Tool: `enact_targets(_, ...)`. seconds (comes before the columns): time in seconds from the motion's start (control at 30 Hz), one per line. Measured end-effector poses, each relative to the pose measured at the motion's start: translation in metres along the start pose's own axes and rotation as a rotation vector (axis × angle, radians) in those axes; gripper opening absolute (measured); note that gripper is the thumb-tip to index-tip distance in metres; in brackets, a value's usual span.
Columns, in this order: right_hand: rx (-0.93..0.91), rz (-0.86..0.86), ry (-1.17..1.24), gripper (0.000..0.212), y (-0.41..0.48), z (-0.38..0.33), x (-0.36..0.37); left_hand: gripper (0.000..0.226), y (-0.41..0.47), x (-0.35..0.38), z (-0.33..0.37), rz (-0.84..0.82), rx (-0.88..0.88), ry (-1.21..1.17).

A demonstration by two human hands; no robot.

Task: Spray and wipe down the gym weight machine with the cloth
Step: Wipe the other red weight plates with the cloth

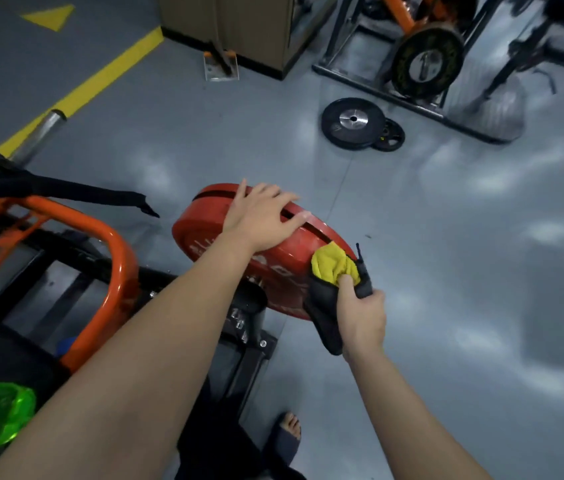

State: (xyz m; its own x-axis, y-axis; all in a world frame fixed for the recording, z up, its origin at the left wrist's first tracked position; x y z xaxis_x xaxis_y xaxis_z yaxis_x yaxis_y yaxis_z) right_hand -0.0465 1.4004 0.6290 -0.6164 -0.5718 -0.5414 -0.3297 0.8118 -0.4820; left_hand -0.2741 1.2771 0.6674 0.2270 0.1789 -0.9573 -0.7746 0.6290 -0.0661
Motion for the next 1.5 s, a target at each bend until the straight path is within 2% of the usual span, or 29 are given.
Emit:
enact_targets(0.07,0.213,-0.145,0.254,0.06,0.006,0.022,0.005,0.067,0.0,0.0,-0.002,-0.034,-0.016,0.041)
enact_targets(0.13,0.399,-0.443,0.53,0.078,0.0,0.035,0.025,0.07,-0.002,-0.001,-0.008,-0.054,-0.035,0.042)
enact_targets(0.2,0.457,-0.682,0.71,0.089,-0.011,0.033,0.042,0.068,-0.005,-0.004,-0.012,-0.037,-0.066,0.008)
enact_targets(0.27,0.46,-0.765,0.876,0.087,-0.018,0.024,0.048,0.067,-0.005,-0.005,-0.014,-0.019,-0.088,-0.018)
enact_targets(0.37,0.445,-0.631,0.951,0.057,-0.019,0.019,0.051,0.063,-0.005,-0.005,-0.019,0.019,-0.102,-0.039)
enact_targets(0.4,0.417,-0.566,0.919,0.054,-0.019,0.019,0.052,0.06,-0.005,-0.005,-0.02,0.034,-0.103,-0.043)
enact_targets(0.5,0.306,-0.457,0.911,0.064,-0.025,0.017,0.06,0.053,-0.005,-0.006,-0.022,0.089,-0.092,-0.048)
enact_targets(0.53,0.265,-0.422,0.892,0.06,-0.03,0.016,0.063,0.049,-0.005,-0.006,-0.023,0.108,-0.087,-0.053)
enact_targets(0.57,0.232,-0.398,0.858,0.056,-0.036,0.014,0.065,0.047,-0.005,-0.006,-0.025,0.13,-0.08,-0.061)
enact_targets(0.63,0.087,-0.364,0.708,0.063,-0.045,0.003,0.074,0.046,-0.004,-0.008,-0.029,0.162,-0.065,-0.081)
enact_targets(0.73,-0.127,-0.3,0.449,0.05,-0.063,-0.026,0.098,0.05,0.004,-0.004,-0.038,0.105,-0.062,-0.095)
enact_targets(0.83,-0.127,-0.253,0.402,0.04,-0.07,-0.041,0.112,0.051,0.007,-0.006,-0.045,0.09,-0.066,-0.137)
enact_targets(0.97,-0.168,-0.147,0.339,0.034,-0.057,-0.014,0.099,0.039,-0.002,-0.012,-0.053,0.169,-0.062,-0.214)
enact_targets(1.1,-0.073,0.026,0.417,0.033,-0.039,0.019,0.073,0.038,-0.003,-0.012,-0.062,0.151,-0.095,-0.254)
enact_targets(1.23,0.066,0.134,0.624,0.034,-0.031,0.028,0.06,0.041,-0.004,-0.008,-0.071,0.143,-0.149,-0.292)
enact_targets(1.33,0.043,0.119,0.566,0.034,-0.04,0.009,0.07,0.043,-0.006,-0.006,-0.076,0.148,-0.187,-0.309)
enact_targets(1.43,-0.07,-0.033,0.48,0.034,-0.059,-0.022,0.091,0.039,-0.005,-0.006,-0.078,0.149,-0.192,-0.319)
enact_targets(1.5,-0.066,-0.125,0.451,0.033,-0.066,-0.032,0.102,0.036,-0.005,-0.007,-0.079,0.147,-0.183,-0.329)
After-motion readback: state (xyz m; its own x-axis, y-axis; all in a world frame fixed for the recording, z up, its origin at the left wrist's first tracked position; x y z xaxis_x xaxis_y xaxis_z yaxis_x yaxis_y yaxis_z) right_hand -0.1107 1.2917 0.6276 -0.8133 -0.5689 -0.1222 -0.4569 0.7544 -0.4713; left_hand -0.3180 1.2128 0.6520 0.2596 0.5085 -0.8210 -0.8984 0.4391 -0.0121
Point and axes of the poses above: each hand's wrist, its own y-axis towards the middle knuckle, its own x-axis out of the palm, z = x × y, the point moved 6 cm from there along y, towards the middle knuckle, and after that the axes turned 2 degrees about -z, right-handed, at the moved point
